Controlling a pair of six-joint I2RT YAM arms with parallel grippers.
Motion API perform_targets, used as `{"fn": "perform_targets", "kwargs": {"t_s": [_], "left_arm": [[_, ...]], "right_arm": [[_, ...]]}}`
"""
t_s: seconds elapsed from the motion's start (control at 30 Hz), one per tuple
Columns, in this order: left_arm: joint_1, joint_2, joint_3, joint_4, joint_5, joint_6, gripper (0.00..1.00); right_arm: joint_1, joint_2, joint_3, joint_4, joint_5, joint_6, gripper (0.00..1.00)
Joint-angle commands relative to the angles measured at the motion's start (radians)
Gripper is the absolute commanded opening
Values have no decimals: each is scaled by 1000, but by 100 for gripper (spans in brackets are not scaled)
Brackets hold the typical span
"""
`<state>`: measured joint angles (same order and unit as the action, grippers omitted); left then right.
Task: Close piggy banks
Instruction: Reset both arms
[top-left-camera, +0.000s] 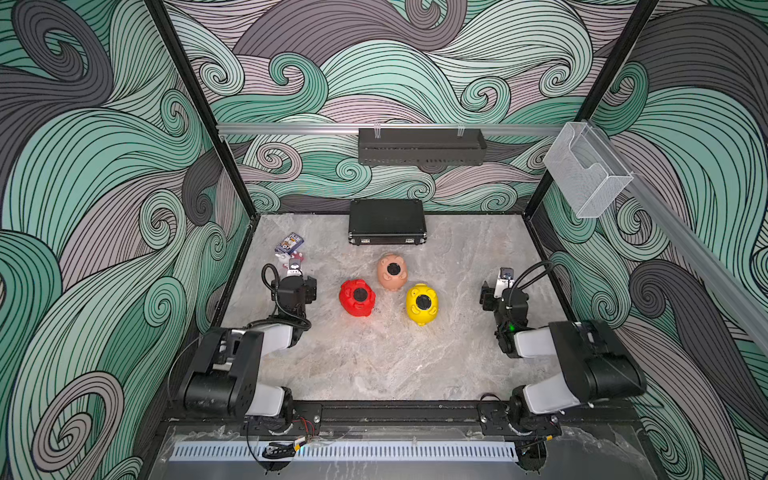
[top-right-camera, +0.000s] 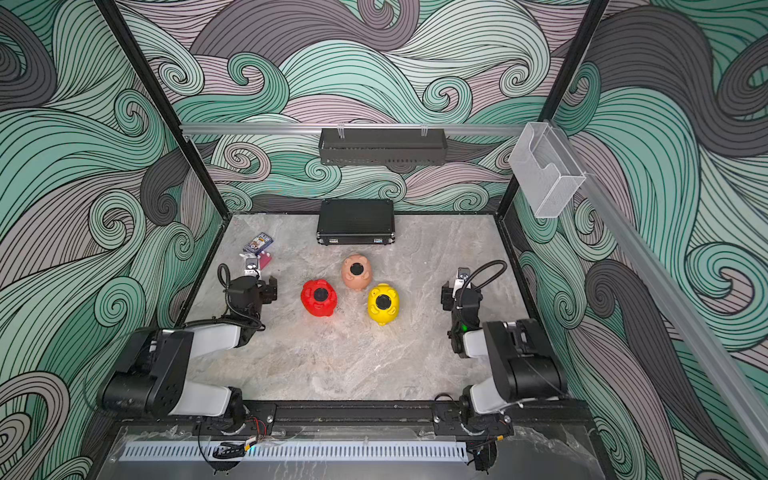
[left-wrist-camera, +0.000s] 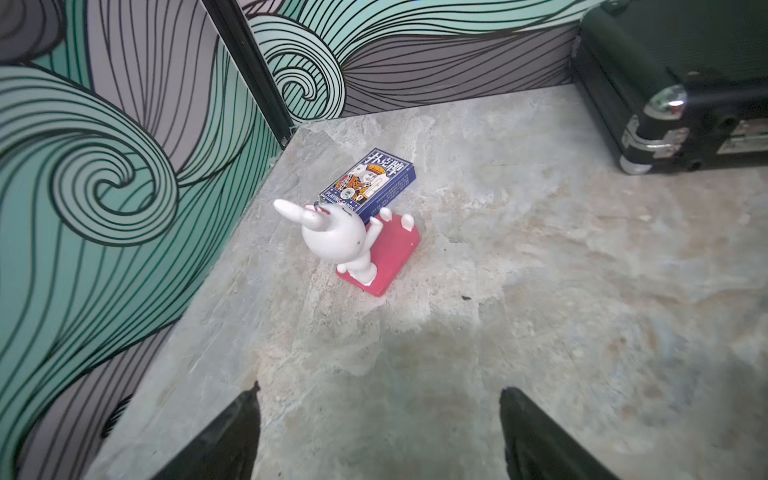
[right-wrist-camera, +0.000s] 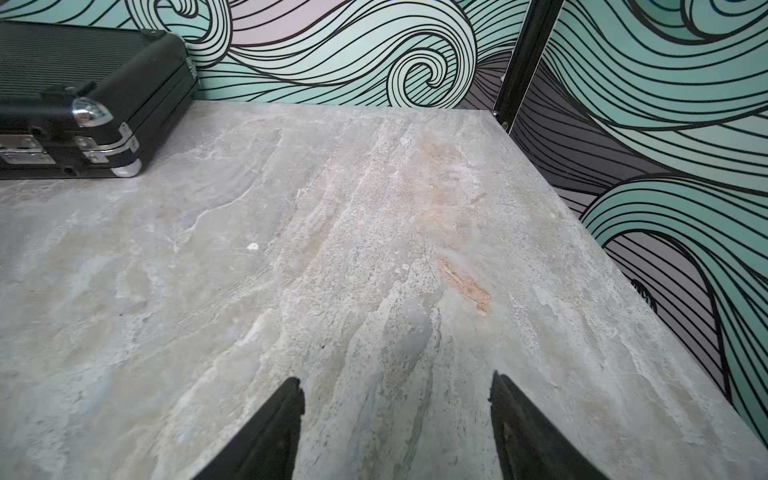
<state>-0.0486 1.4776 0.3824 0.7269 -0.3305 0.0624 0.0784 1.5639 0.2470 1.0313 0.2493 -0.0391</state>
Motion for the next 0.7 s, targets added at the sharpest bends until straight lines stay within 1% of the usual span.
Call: {"fn": "perform_targets", "kwargs": {"t_s": [0.0, 0.03, 0.07, 0.1, 0.13, 0.17, 0.2, 0.3, 0.33, 0.67], "left_arm": [[72, 36, 43, 6, 197, -73, 89], [84, 35, 66, -35, 211, -89, 89], [100, 54, 73, -20, 248, -82, 98], [125, 58, 82, -40, 304, -90, 99], [138, 56, 96, -70, 325, -102, 99], [139, 58, 95, -57, 325, -100, 98], [138, 58, 92, -52, 326, -98, 98], [137, 57, 92, -58, 323, -100, 99], [136, 54, 90, -53, 322, -100, 99], [128, 49, 91, -64, 311, -99, 99]], "right_arm": [[-13, -52, 45, -16, -61, 21, 70], [-22, -38, 73, -48, -83, 21, 73], [-34, -6, 106, -56, -98, 29, 77], [-41, -5, 137, -120, -103, 36, 87], [-41, -27, 153, -185, -106, 35, 97], [-40, -25, 156, -182, -106, 35, 100], [-40, -11, 147, -138, -107, 33, 100], [-42, -24, 157, -183, -109, 35, 100], [-40, -16, 151, -156, -109, 35, 100], [-32, -25, 147, -162, -111, 22, 100]]}}
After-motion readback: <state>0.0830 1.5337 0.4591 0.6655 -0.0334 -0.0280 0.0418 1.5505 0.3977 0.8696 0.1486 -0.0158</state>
